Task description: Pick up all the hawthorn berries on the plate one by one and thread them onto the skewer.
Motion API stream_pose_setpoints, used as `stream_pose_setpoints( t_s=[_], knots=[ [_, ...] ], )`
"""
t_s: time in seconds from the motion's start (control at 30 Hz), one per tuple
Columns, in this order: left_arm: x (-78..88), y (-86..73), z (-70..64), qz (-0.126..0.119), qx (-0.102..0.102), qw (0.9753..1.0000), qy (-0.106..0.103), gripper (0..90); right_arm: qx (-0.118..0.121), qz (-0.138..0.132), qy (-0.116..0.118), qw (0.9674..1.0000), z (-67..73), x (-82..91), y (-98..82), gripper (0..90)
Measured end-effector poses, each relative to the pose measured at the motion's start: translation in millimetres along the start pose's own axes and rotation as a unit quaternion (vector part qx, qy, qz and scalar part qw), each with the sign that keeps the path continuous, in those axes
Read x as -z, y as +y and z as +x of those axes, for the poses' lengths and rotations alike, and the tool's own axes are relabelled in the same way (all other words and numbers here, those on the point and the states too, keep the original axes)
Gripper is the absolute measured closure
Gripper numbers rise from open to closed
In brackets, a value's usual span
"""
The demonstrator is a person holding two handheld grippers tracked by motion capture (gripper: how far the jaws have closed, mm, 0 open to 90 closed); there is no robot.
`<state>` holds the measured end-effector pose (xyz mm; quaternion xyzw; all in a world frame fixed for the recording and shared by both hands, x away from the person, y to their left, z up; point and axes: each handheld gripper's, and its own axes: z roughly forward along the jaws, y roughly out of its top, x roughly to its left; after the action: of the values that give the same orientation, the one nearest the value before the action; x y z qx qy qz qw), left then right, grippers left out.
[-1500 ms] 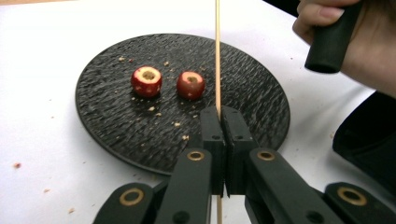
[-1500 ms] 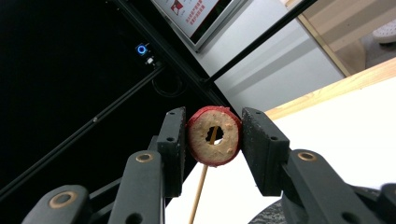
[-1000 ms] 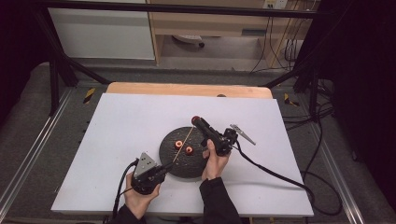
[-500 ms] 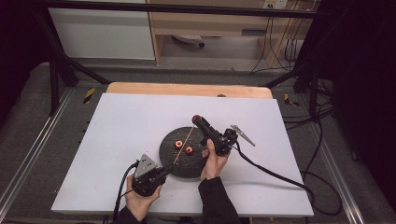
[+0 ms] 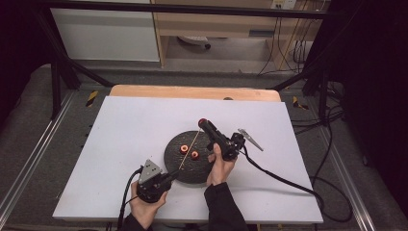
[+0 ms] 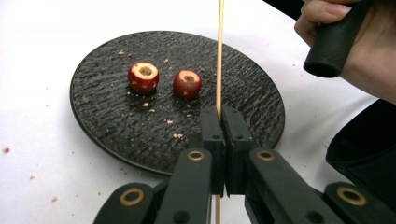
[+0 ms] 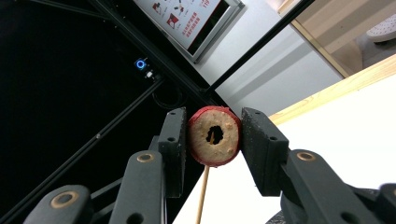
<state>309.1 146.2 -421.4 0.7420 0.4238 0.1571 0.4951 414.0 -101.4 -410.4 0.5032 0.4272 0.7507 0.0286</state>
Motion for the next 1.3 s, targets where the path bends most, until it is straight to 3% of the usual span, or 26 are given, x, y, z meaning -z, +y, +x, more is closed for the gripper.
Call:
stream_pose_setpoints(
  t_s=[0.23, 0.43, 0.53, 0.7, 1.1, 1.3],
  knots=[
    [-5.9, -1.9, -8.4, 0.005, 0.017, 0.9998, -0.004, 88.5, -0.001, -0.013, -0.001, 0.9999, -2.5, -1.4, -5.9, 62.6],
    [-7.4, -1.2, -6.3, 0.008, 0.02, 0.9997, -0.014, 88.6, 0.004, 0.013, 0.0, 0.9999, -1.2, 1.0, -4.2, 62.5],
    [-2.5, 7.5, -2.2, -0.007, 0.022, 0.9996, -0.013, 88.7, -0.001, 0.05, -0.003, 0.9988, -3.7, 0.7, -10.2, 62.5],
    [-5.6, 17.0, 1.6, -0.009, 0.018, 0.9998, -0.01, 88.7, 0.001, 0.052, -0.004, 0.9986, -5.9, 1.1, -18.7, 62.5],
    [-22.2, 35.8, 6.2, -0.002, 0.007, 0.9999, -0.012, 88.7, 0.003, 0.099, 0.005, 0.9951, -1.7, 7.1, -24.0, 62.4],
    [-28.1, 38.8, 6.8, 0.003, 0.001, 0.9999, -0.014, 88.6, 0.019, 0.115, 0.006, 0.9932, 1.0, 11.3, -27.3, 62.3]
  ],
)
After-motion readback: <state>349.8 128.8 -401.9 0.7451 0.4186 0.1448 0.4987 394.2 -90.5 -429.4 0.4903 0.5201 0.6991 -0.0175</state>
